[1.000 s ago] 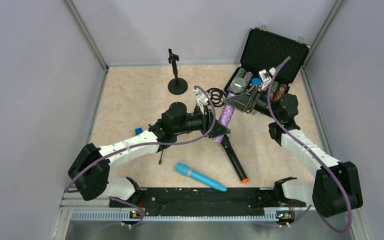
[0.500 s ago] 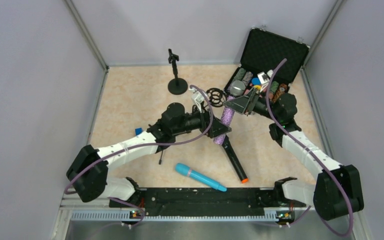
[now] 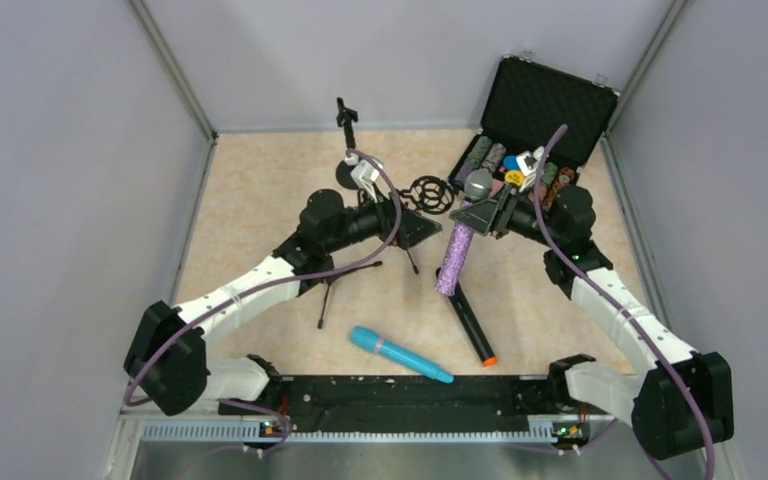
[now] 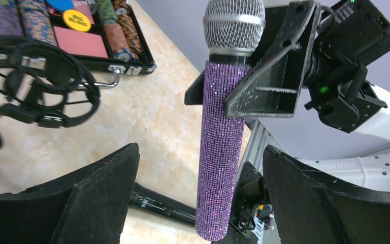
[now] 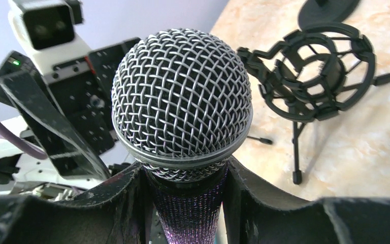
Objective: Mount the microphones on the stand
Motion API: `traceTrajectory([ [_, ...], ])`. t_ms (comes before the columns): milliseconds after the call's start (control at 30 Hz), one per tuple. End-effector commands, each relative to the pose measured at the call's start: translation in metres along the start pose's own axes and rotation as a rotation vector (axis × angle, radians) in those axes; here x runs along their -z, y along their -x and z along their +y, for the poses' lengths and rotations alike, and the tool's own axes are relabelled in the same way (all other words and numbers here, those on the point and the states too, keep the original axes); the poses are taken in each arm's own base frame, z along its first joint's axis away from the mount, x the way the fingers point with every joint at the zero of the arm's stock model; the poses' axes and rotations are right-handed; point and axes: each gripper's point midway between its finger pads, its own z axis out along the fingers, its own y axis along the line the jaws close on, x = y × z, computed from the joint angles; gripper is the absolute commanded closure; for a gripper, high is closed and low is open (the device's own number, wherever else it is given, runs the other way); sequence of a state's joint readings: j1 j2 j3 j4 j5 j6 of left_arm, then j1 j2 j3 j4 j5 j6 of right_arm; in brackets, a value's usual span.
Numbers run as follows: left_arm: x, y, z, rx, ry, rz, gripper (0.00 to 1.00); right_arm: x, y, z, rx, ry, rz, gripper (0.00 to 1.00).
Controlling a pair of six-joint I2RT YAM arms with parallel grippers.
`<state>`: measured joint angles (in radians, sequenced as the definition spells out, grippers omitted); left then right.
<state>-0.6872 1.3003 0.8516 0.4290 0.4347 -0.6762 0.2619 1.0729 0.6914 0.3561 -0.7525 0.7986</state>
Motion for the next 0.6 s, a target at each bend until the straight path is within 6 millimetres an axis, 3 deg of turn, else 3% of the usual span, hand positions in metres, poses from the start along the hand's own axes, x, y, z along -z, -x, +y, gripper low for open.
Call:
traceTrajectory([
  [0, 0.009, 0.046, -0.015, -0.054, -0.048, -0.069, 0.04, 0.004, 0.021, 0.015, 0.122, -0.036, -0.029, 1.0],
  [200, 0.019, 0.077, -0.002, -0.073, -0.012, -0.052, 0.05, 0.009, 0.027, 0.016, 0.165, -0.074, -0.052, 1.0],
  [567, 0.032, 0.123, 0.012, -0.229, 0.217, -0.008, 0.01, 0.015, 0.04, 0.006, 0.258, -0.157, -0.102, 1.0],
])
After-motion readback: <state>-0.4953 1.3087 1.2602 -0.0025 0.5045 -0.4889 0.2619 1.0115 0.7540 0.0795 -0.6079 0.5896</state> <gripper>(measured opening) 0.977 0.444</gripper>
